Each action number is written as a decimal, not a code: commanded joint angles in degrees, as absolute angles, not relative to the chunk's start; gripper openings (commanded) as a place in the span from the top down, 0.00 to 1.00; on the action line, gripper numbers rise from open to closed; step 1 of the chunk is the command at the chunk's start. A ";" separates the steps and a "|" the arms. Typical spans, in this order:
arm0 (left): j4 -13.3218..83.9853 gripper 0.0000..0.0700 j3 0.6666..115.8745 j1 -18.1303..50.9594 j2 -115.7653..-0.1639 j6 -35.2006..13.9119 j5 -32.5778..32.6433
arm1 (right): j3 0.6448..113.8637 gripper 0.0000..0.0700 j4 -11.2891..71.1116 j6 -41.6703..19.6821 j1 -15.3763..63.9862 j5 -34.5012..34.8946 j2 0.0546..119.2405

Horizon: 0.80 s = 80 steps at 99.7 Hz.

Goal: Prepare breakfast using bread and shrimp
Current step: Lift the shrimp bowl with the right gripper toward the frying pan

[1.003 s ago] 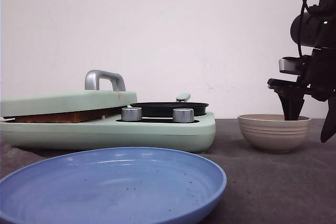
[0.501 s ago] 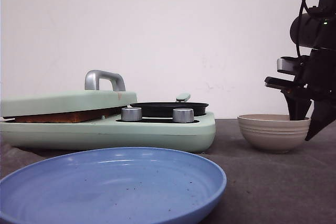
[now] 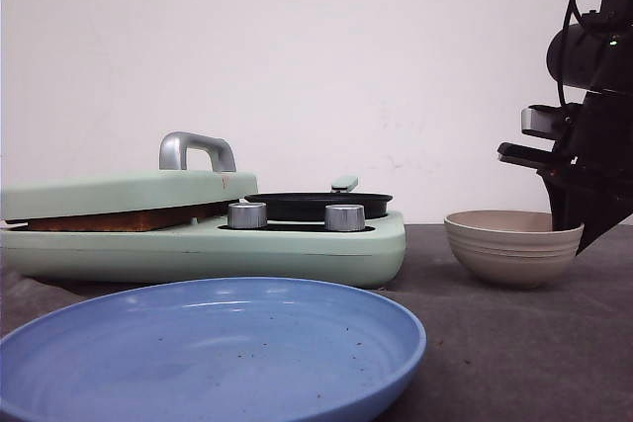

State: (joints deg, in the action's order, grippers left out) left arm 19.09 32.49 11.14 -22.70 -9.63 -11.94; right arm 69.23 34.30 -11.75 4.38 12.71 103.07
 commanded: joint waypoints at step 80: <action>18.57 0.37 32.73 11.20 -22.81 -9.72 -11.42 | 70.19 1.00 5.61 -6.96 17.65 8.86 88.38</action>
